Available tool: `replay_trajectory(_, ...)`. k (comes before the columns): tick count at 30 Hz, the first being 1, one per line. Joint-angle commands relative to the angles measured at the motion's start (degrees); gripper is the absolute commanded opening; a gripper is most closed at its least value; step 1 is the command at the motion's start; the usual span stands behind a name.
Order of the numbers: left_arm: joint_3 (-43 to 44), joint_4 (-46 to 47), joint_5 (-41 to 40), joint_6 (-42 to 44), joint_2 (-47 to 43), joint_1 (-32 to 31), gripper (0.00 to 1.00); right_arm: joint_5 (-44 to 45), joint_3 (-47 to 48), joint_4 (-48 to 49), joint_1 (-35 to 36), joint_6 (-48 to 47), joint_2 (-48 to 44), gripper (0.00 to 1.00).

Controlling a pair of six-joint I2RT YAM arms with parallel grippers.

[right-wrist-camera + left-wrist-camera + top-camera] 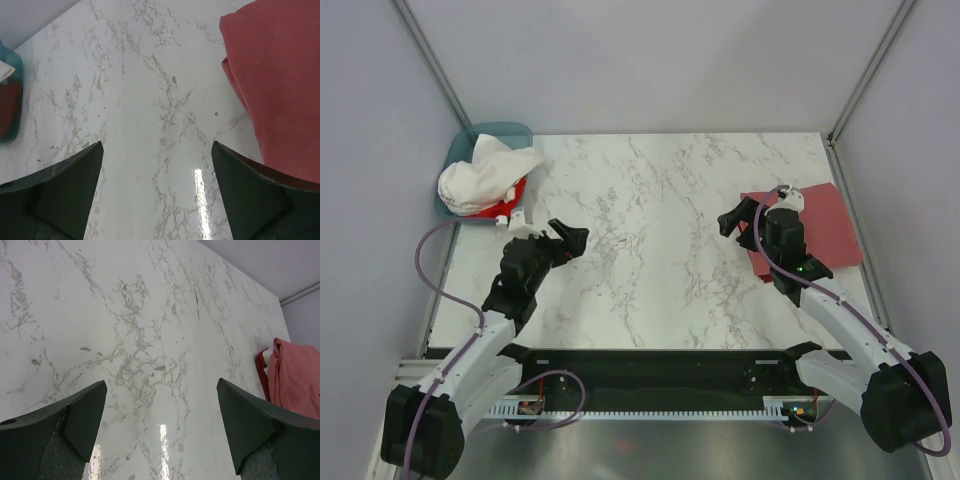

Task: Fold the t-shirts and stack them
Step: Grab the tshirt from the pile

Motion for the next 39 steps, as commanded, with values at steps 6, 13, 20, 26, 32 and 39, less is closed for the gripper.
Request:
replay_trajectory(6, 5.5, -5.5, -8.2, -2.7, 1.7, 0.9, 1.00, 0.3, -1.6, 3.1, 0.0, -0.2, -3.5, 0.98)
replay_trajectory(13, 25.8, -19.3, -14.1, -11.3, 18.5, 7.9, 0.93, -4.3, -4.4, 7.4, -0.1, 2.2, -3.1, 0.98)
replay_trajectory(20, 45.0, -28.4, -22.9, -7.4, 32.8, 15.0, 0.86, -7.1, -4.8, 8.8, -0.1, 2.9, -3.7, 0.98)
replay_trajectory(26, 58.2, -32.4, -29.0, -1.0, 44.8, 18.7, 0.86, -8.8, -5.0, 9.1, -0.1, 3.1, -4.7, 0.98)
replay_trajectory(32, 64.9, -33.6, -29.1, 0.7, 53.2, 21.7, 0.87, -11.1, -5.2, 9.8, -0.1, 3.7, -5.7, 0.98)
replay_trajectory(39, 73.4, -33.8, -22.2, -0.4, 67.7, 25.0, 0.78, -12.8, -5.3, 10.5, -0.1, 4.2, -6.4, 0.98)
